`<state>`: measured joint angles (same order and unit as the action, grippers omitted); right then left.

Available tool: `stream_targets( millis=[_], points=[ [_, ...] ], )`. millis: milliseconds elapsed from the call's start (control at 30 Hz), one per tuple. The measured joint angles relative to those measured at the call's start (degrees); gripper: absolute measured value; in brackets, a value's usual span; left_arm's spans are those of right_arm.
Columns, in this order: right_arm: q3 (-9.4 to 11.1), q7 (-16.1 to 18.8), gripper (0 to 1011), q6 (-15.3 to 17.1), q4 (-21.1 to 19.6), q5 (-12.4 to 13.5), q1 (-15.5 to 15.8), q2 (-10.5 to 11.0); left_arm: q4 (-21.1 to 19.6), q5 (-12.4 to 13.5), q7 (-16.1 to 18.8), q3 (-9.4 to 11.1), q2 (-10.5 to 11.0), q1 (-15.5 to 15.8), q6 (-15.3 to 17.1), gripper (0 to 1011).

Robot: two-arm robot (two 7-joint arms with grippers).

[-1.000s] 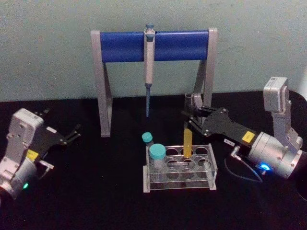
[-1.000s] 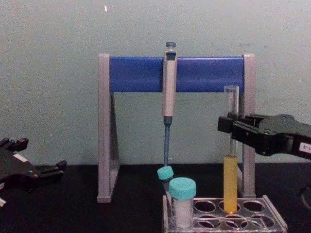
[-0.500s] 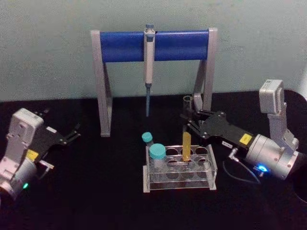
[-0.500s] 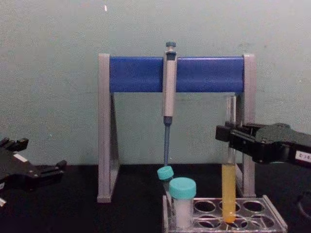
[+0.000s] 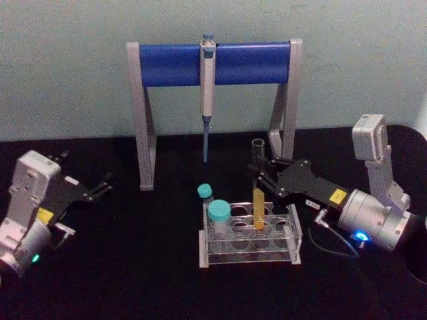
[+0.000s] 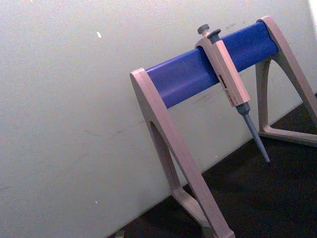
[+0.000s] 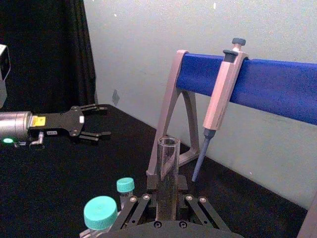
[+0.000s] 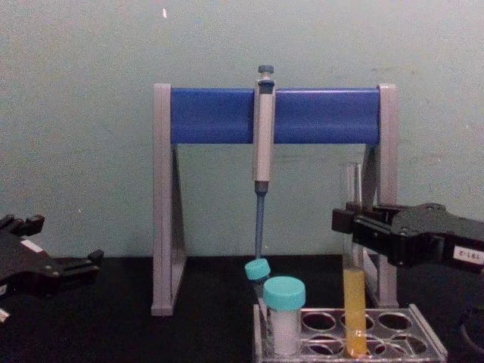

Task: Pick up the test tube from the test tube rack, shake it, then place it back into the test tube rack.

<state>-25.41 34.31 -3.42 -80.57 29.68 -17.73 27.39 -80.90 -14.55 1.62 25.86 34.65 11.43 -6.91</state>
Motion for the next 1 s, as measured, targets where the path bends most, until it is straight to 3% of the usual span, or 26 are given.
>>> stream_targets(
  millis=[1000],
  points=[
    [-1.13, -1.02, 232, 1.83, 1.83, -2.35, -1.17, -0.92, 0.0, 0.0, 0.0, 0.0, 0.0, 0.0, 0.0, 1001]
  ],
)
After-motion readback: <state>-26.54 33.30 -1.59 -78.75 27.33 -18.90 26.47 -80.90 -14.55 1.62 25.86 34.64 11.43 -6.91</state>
